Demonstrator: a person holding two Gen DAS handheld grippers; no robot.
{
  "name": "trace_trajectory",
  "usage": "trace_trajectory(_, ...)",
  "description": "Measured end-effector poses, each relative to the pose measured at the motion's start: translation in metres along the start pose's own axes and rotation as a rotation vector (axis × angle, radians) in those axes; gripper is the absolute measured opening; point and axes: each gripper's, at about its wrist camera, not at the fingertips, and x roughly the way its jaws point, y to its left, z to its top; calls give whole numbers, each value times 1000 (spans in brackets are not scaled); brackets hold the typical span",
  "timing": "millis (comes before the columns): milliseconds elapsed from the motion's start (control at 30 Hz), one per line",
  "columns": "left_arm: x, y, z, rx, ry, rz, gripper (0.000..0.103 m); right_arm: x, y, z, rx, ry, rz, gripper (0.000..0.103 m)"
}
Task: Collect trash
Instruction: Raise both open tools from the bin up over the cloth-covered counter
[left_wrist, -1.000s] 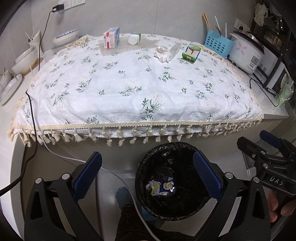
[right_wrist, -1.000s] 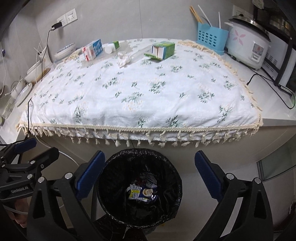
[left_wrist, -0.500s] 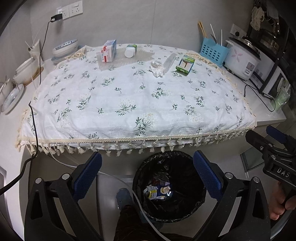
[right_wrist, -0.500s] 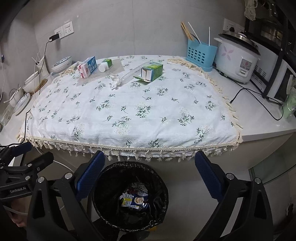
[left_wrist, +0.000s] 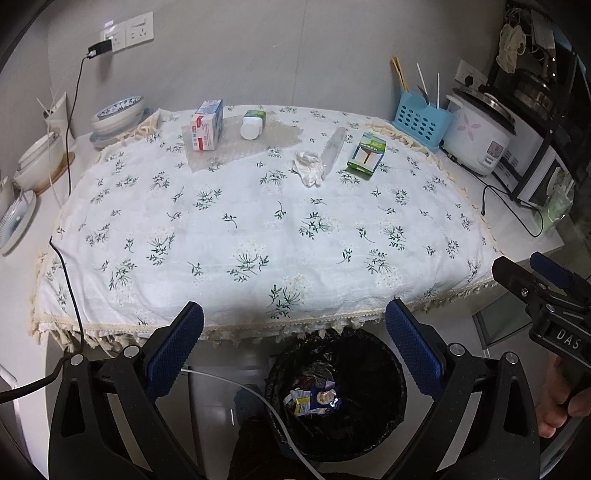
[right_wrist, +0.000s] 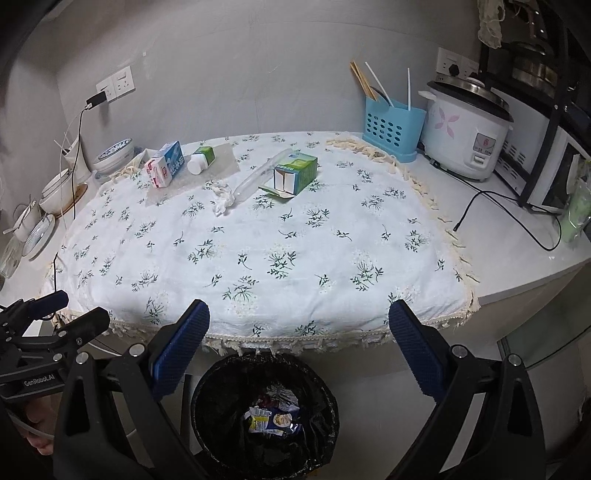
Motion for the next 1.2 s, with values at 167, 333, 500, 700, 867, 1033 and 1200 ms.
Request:
trace_trajectory(167,9,11,24,3,-2,-3,97,7,4,18,13,-12,-5,94)
trace_trajectory(333,23,22,47,-11,10,-15,97,20,6,35,21,-4,-11,94)
trace_trajectory(500,44,32,75,-10,24,-14,97,38,6,51,39,13,-21,94)
trace_trajectory(700,69,49,109,-16,25,0,97,64,9,71,42,36,-35,94)
trace_trajectory(867,89,69,136,-41,24,18,96,86,14,88,40,49,-40,94)
trace_trajectory(1033,110,91,158,-67,28,41,96,108,21,107,29,56,-45,94)
trace_trajectory(1200,131,110,178,-89,33,63,96,132,25,123,23,66,-51,94)
